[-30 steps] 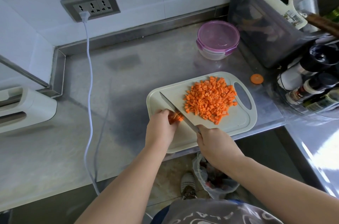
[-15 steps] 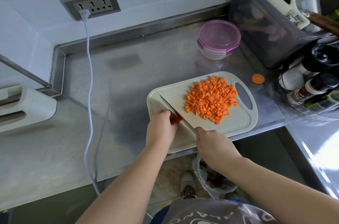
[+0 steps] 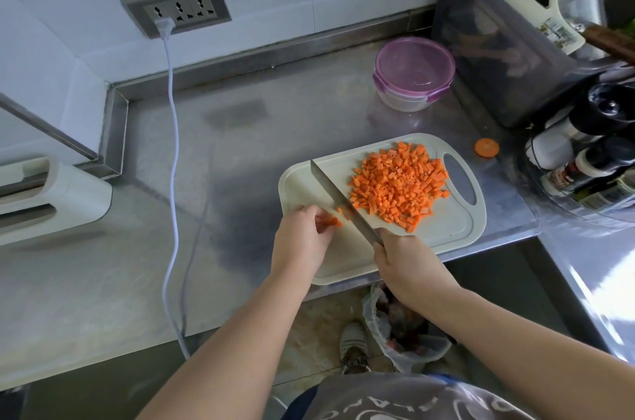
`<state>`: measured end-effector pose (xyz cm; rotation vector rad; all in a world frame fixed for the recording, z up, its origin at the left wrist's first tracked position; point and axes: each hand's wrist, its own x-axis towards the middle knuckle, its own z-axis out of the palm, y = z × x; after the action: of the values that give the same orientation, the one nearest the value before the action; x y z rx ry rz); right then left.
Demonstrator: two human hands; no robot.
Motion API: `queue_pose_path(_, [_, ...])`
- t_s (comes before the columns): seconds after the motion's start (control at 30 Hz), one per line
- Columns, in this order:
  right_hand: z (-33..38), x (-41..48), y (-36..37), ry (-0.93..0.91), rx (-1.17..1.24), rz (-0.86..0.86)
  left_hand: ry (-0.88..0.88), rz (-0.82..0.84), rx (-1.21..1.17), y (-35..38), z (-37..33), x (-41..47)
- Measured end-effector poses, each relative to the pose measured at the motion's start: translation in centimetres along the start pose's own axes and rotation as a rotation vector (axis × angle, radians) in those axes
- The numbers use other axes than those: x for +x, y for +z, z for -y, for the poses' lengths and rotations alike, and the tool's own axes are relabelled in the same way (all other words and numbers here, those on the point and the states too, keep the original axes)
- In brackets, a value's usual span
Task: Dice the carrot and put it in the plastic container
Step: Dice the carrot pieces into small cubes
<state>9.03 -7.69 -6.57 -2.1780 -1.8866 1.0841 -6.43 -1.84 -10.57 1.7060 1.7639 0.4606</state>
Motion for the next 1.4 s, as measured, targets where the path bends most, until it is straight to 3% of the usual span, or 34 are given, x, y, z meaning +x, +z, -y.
queue_pose_path(0.37, [0.7, -1.0, 1.0, -0.046, -0.076, 0.027, -0.024, 0.020, 0.232, -1.1, -0.8, -0.6])
queue_pose_path(1.0, [0.9, 0.3, 2.0, 0.011, -0.209, 0.095, -0.008, 0.032, 0.318, -0.8, -1.0, -0.3])
queue_pose_path(1.2, [-0.5, 0.7, 0.3, 0.069, -0.066, 0.029, 0.020, 0.063, 0.253, -0.2, -1.1, 0.4])
queue_pose_path(1.4, [-2.5, 0.4, -2.5, -0.002, -0.058, -0.090, 0.056, 0.100, 0.180, 1.4, -2.4, 2.6])
